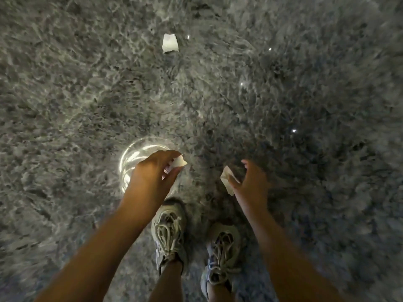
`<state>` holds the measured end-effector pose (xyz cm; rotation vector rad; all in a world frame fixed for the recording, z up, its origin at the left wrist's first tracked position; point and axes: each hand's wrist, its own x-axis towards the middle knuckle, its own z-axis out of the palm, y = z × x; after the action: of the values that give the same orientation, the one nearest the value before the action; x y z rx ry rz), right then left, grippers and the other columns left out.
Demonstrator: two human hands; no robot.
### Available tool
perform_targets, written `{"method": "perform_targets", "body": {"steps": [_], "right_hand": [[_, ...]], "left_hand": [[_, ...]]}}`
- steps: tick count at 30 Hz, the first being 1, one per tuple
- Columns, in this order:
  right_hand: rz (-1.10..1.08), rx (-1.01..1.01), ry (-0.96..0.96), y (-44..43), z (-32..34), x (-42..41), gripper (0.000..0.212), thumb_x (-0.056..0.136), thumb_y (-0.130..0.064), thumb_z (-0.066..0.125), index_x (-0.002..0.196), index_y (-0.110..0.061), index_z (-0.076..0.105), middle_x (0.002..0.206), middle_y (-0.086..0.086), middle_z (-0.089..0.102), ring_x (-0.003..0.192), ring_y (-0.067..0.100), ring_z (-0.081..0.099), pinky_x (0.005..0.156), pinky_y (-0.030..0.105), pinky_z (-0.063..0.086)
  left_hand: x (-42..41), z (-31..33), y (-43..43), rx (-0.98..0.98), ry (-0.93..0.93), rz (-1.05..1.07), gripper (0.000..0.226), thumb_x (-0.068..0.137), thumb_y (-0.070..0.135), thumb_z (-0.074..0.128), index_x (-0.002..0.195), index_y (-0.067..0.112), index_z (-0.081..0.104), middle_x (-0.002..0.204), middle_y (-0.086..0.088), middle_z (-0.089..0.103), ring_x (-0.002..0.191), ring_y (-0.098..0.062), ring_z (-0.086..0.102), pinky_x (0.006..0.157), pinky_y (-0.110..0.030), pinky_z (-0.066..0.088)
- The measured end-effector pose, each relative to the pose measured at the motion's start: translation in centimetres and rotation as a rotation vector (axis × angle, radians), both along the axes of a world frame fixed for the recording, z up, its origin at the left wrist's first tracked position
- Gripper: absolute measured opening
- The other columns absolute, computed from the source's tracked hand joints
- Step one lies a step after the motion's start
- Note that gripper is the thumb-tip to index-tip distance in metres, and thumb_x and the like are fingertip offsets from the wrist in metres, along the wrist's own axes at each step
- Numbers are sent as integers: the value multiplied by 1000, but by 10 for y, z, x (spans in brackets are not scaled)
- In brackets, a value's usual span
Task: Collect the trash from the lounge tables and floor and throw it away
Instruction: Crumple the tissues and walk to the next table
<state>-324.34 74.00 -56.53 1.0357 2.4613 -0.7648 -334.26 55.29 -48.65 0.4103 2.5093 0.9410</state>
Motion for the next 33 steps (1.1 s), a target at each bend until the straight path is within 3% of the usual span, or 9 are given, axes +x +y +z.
{"method": "perform_targets", "body": {"steps": [5, 13, 18, 21, 24, 26, 30, 33], "right_hand": [[53, 89, -200, -9, -91, 27, 48, 80, -39, 66, 118, -13, 53, 124, 11, 50, 109, 31, 50, 89, 42, 42], [65, 45, -133, -15, -115, 32, 23, 83, -16, 64, 104, -8, 58, 113, 9, 58, 105, 25, 52, 82, 34, 41], [-69, -95, 163, -18, -28, 5, 34, 77, -12, 69, 104, -8, 50, 97, 10, 62, 86, 30, 60, 71, 38, 47], [47, -171, 331, -22, 51, -22, 57, 70, -7, 74, 120, -8, 47, 104, 8, 65, 88, 24, 64, 74, 33, 50], [301, -167, 379, -26, 123, -50, 67, 67, -7, 78, 127, -3, 47, 106, 9, 66, 93, 26, 65, 79, 41, 53], [410, -146, 385, -31, 164, -69, 70, 68, -9, 78, 130, -6, 45, 108, 6, 65, 98, 26, 64, 83, 43, 50], [438, -213, 470, -39, 236, -107, 73, 67, -3, 77, 130, -11, 43, 105, -1, 66, 99, 24, 64, 85, 44, 49], [403, -269, 534, -42, 276, -135, 77, 70, 3, 72, 129, -31, 36, 104, -17, 56, 101, 16, 61, 88, 42, 50]], "left_hand": [[10, -87, -3, -44, -45, -23, 22, 77, 6, 72, 99, 4, 68, 82, -10, 66, 62, -21, 60, 61, -26, 48], [19, -110, -5, -44, -96, -17, 26, 79, 8, 70, 105, 5, 67, 83, -9, 65, 64, -21, 61, 62, -30, 53], [11, -52, -1, -8, -80, -5, 22, 79, 7, 70, 101, 7, 67, 81, -2, 63, 64, -15, 58, 59, -20, 48], [1, 7, 7, 20, -51, -6, 23, 77, 6, 71, 100, 8, 67, 82, 1, 62, 63, -12, 56, 58, -15, 44], [-15, 68, 16, 48, -17, -26, 26, 77, 6, 71, 102, 7, 67, 84, -6, 66, 65, -16, 58, 61, -24, 48], [-30, 107, 19, 65, 19, -24, 28, 76, 7, 72, 104, 8, 66, 85, -6, 66, 65, -14, 57, 62, -22, 47], [-60, 173, 15, 57, 91, -72, 30, 67, 2, 78, 95, 6, 69, 93, -10, 67, 78, -25, 66, 67, -21, 46], [-82, 210, 5, 86, 101, -50, 32, 67, 3, 79, 97, 8, 71, 110, -10, 65, 95, -28, 65, 76, -23, 45]]}}
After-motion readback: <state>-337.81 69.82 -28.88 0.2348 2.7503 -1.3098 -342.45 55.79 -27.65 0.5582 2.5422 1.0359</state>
